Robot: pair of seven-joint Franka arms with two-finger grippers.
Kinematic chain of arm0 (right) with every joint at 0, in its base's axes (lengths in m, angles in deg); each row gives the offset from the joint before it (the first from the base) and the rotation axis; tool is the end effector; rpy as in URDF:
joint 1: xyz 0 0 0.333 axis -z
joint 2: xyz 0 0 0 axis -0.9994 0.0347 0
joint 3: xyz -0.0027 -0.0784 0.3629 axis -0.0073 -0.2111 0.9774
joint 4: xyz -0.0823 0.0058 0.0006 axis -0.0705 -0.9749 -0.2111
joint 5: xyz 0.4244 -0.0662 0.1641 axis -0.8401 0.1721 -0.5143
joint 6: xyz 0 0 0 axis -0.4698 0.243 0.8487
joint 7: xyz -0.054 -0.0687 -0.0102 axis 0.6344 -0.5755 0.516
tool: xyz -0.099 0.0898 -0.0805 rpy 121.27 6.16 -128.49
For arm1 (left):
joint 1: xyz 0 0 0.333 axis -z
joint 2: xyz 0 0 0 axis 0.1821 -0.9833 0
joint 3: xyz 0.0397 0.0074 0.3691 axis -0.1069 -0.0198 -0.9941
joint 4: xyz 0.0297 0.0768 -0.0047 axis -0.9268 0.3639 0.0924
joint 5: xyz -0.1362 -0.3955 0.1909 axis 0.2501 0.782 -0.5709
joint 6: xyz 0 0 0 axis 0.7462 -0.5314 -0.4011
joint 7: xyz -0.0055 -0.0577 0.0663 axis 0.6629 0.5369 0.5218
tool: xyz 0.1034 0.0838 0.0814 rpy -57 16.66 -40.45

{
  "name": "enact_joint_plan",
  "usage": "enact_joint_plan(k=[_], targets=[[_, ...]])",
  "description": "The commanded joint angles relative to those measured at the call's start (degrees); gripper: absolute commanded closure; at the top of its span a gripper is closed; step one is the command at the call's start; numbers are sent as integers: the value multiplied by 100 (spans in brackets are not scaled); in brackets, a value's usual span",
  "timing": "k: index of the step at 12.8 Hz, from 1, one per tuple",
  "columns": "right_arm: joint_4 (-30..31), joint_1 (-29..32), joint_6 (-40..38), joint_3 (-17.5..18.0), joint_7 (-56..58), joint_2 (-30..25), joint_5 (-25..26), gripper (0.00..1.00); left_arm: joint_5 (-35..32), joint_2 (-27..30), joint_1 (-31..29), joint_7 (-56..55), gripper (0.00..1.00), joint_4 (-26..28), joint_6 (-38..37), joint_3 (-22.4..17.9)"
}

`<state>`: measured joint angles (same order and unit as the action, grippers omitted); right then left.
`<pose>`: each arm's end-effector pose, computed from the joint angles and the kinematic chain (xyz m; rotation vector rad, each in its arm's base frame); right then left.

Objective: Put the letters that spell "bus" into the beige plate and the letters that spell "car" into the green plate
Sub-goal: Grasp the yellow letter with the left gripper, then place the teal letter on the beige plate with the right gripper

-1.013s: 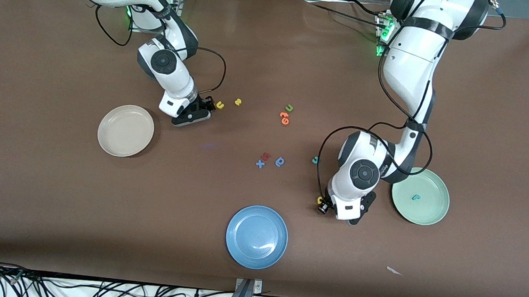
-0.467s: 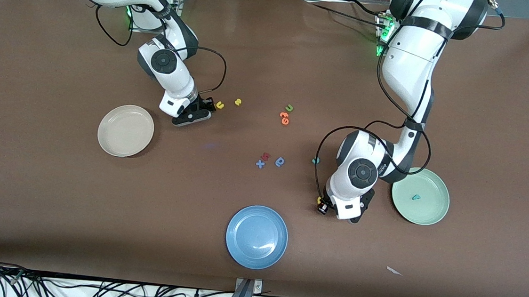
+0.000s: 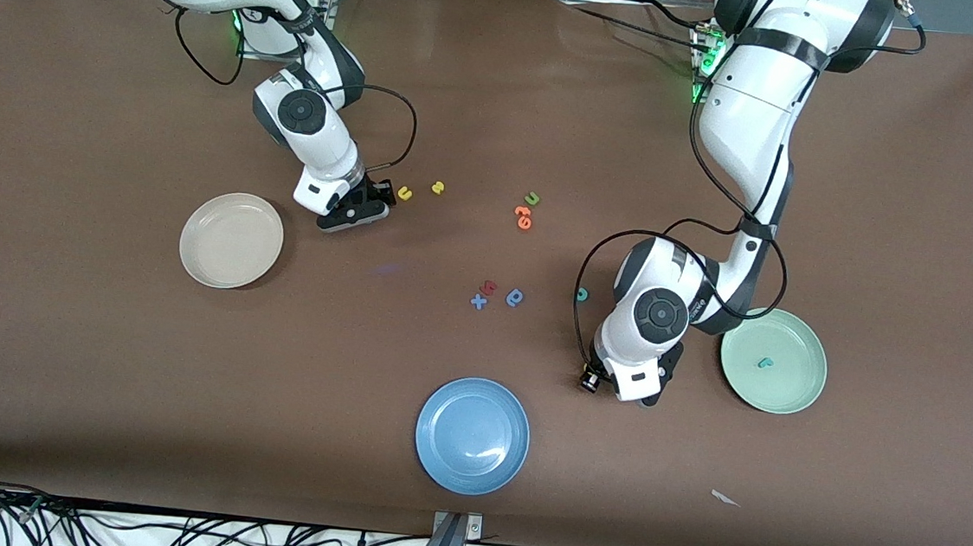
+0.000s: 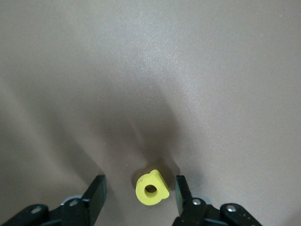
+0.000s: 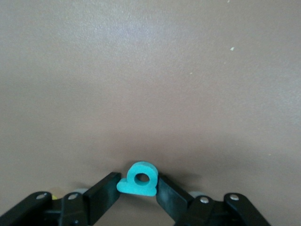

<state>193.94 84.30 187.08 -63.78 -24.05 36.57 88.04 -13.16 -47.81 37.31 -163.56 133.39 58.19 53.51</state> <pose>0.4747 0.2864 0.1056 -3.0246 -0.5407 -0.0653 0.7757 -0.3408 0.1124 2.6008 1.6268 -0.0332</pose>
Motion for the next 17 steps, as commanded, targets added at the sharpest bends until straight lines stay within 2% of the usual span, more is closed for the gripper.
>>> enact_joint_plan(k=[1, 7, 13, 14, 15, 16, 17], targets=[[-17, 212, -514, 13, 13, -528, 115, 100, -47, -132, 69, -188, 39, -212, -42, -47], [-17, 660, -955, 13, 881, -1030, 88, 100, -73, -167, 60, -135, 67, -203, -51, -56], [-44, 1697, -1290, -91, 2717, -1233, 62, 100, -222, -159, 51, -117, 74, -195, -60, -65], [-44, 1716, -1290, -231, 2894, -1216, 62, 91, -293, -159, 51, -117, 76, -195, -95, -65], [-44, 1716, -1290, -337, 2991, -1198, 62, 66, -346, -150, 34, -109, 77, -195, -121, -65], [-44, 1716, -1255, -399, 3018, -1181, 53, 20, -477, -115, 8, -100, 79, -203, -130, -65], [-52, 1716, -1264, -522, 3019, -1180, 62, 0, -617, -89, -27, -65, 80, -203, -208, -65]])
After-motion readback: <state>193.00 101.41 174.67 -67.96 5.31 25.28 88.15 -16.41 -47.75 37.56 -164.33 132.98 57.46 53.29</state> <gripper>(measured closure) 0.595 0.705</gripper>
